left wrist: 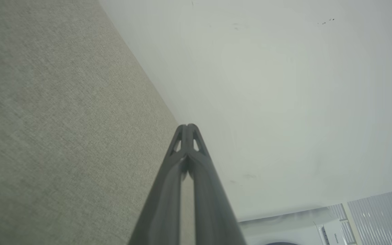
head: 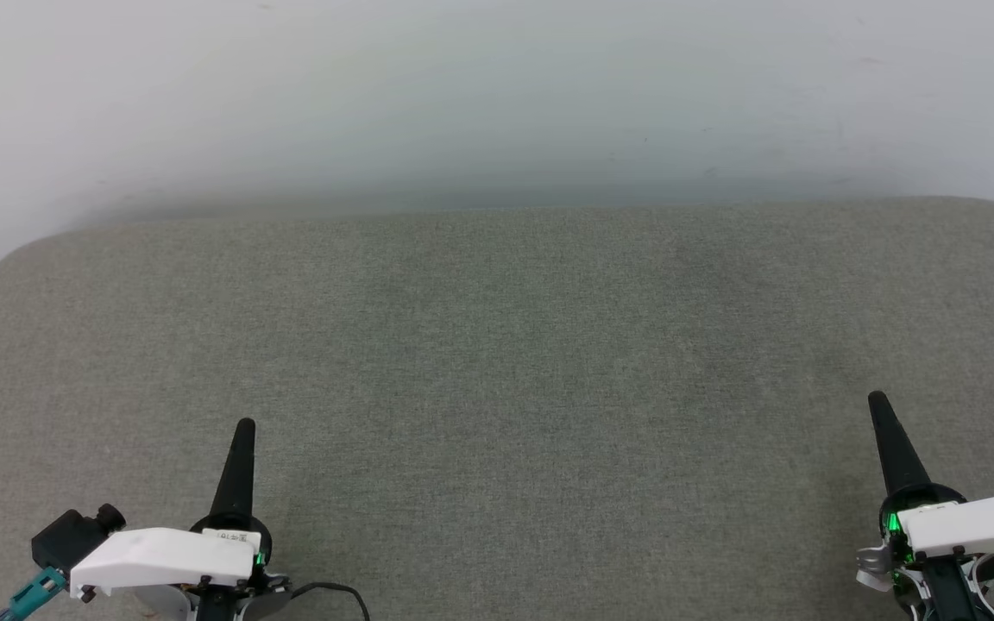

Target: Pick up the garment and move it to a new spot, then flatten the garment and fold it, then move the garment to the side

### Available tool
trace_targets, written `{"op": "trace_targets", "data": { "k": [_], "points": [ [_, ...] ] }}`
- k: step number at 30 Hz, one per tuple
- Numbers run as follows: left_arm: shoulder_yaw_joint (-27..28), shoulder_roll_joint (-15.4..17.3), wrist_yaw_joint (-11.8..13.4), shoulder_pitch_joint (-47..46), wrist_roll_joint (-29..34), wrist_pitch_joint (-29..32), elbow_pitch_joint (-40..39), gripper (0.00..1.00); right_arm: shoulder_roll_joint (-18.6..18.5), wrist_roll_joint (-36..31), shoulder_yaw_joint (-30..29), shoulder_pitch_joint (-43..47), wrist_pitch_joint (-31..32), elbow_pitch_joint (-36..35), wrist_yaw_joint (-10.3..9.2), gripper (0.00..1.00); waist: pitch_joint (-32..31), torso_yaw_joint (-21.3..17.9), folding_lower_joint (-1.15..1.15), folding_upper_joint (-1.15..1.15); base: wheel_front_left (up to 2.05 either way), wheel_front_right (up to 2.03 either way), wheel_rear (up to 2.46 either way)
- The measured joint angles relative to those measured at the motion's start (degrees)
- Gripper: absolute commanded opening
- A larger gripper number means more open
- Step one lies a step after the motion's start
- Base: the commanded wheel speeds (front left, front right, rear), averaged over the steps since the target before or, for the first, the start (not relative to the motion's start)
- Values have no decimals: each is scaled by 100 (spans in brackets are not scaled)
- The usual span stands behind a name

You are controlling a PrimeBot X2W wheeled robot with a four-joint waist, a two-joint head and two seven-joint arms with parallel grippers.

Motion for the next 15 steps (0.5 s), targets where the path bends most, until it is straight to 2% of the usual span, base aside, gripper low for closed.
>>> {"op": "trace_targets", "data": {
  "k": [15],
  "points": [
    [59,-1,0,-102,-762,212,132,0,34,724,-46,-38,178,68,0,0,-46,16,0,0,0,0,0]
  ]
}}
